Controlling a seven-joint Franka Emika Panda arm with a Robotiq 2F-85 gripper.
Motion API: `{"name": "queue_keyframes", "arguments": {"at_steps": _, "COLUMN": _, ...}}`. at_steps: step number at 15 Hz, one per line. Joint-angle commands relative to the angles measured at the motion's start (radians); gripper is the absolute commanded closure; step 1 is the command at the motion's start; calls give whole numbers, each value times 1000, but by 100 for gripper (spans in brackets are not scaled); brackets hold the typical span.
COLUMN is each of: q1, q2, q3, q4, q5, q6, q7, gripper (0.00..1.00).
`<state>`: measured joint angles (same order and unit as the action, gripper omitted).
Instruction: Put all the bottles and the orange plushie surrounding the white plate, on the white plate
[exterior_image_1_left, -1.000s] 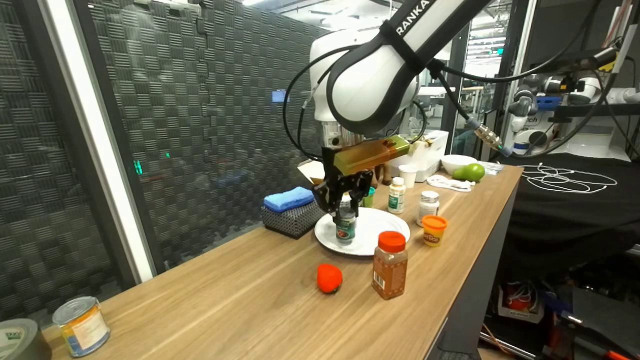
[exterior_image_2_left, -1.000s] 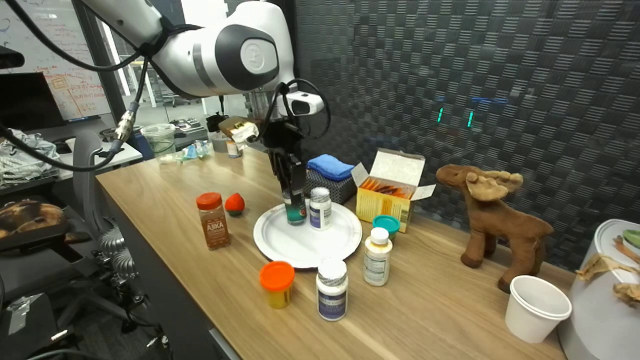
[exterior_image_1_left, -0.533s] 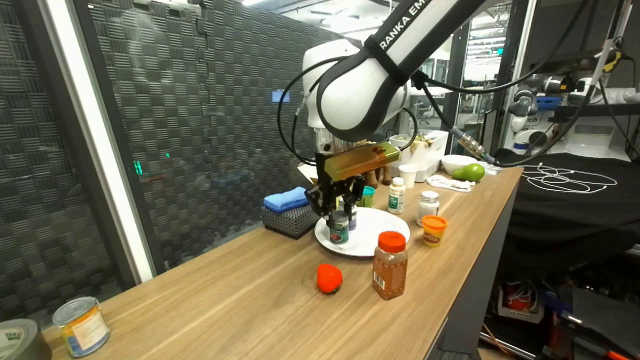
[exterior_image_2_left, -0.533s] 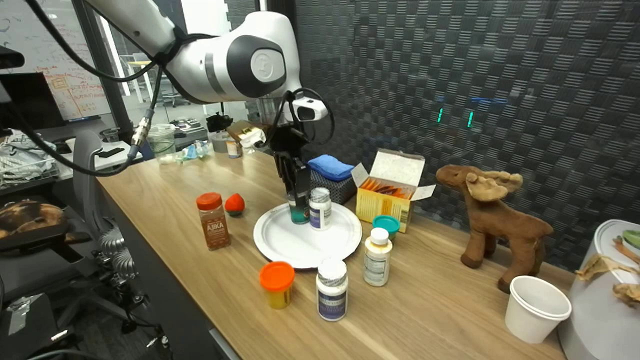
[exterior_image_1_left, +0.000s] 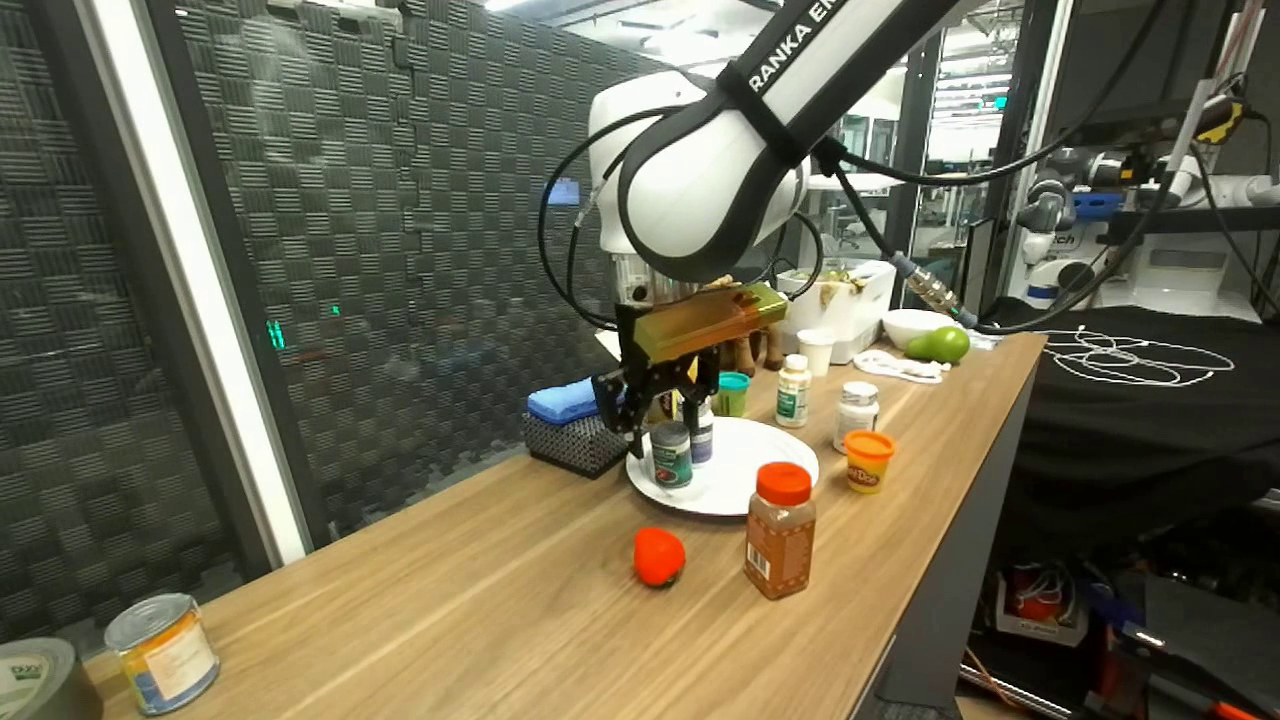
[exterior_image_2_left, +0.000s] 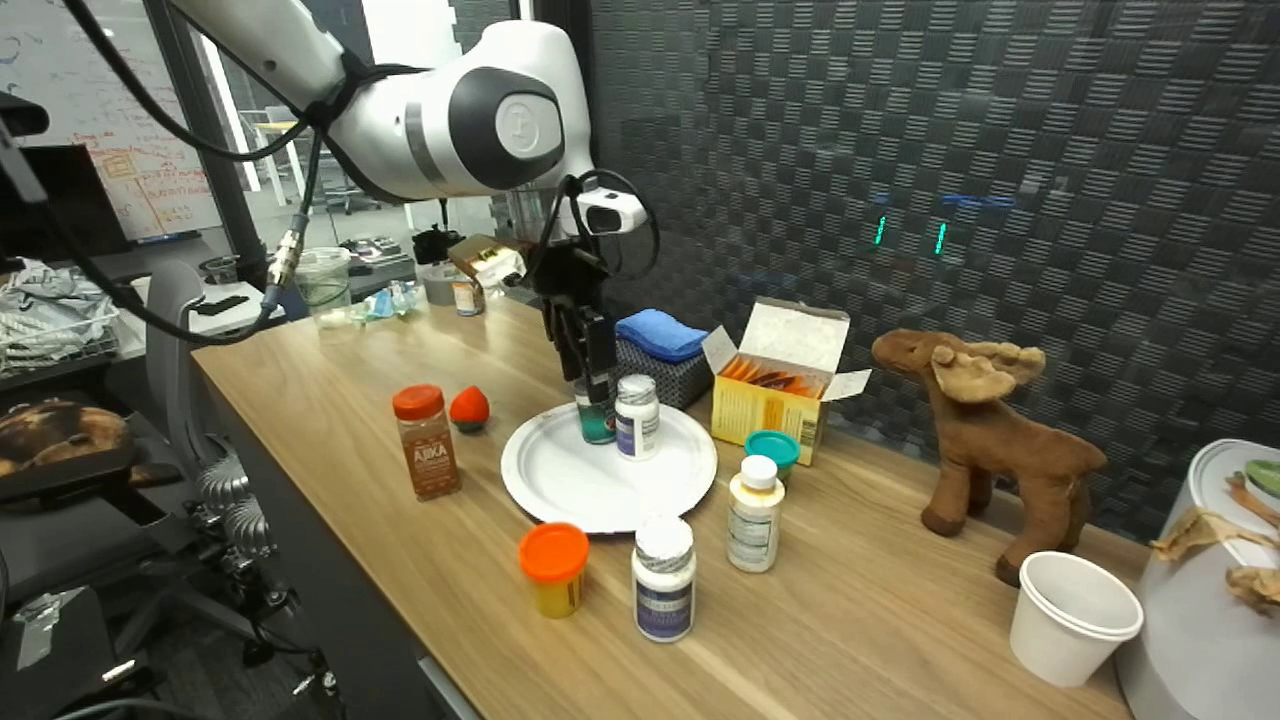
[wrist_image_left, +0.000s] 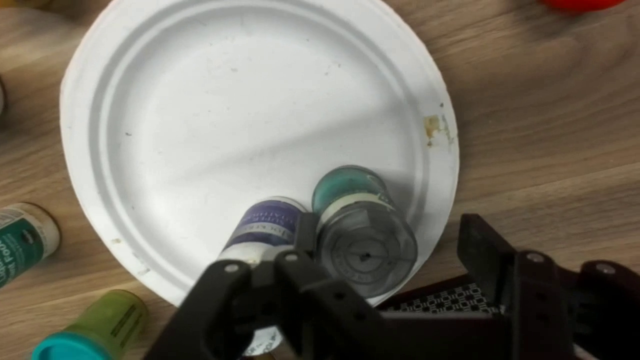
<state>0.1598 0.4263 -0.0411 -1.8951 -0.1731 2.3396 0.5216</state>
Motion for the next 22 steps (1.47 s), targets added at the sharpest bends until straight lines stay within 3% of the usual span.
{"name": "queue_keyframes", "arguments": {"at_steps": 1, "q1": 65, "q2": -108, "q3": -9, "q4": -73, "q5": -36, "q6": -22, "q7": 77, "gripper": 0}}
{"name": "queue_keyframes", "arguments": {"at_steps": 6, "q1": 139, "q2": -269, "q3": 18, "q4": -206, "q5": -162, "q6": -62, "q7": 251, "gripper": 0}}
{"name": "queue_keyframes", "arguments": {"at_steps": 11, "q1": 108, "q2": -459, "q3": 97, "q4": -402, "q5": -179, "q6": -76, "q7": 367, "gripper": 0}}
{"name": "queue_keyframes", "arguments": {"at_steps": 17, "q1": 40, "q2": -574, "q3": 142, "q4": -559, "q5": -33, "q6": 8, "q7": 273, "gripper": 0}}
{"name": "queue_keyframes", "arguments": {"at_steps": 22, "q1": -13, "q2": -569, "q3": 131, "q4": -586, "q5": 97, "q6": 50, "q7": 150, "gripper": 0}}
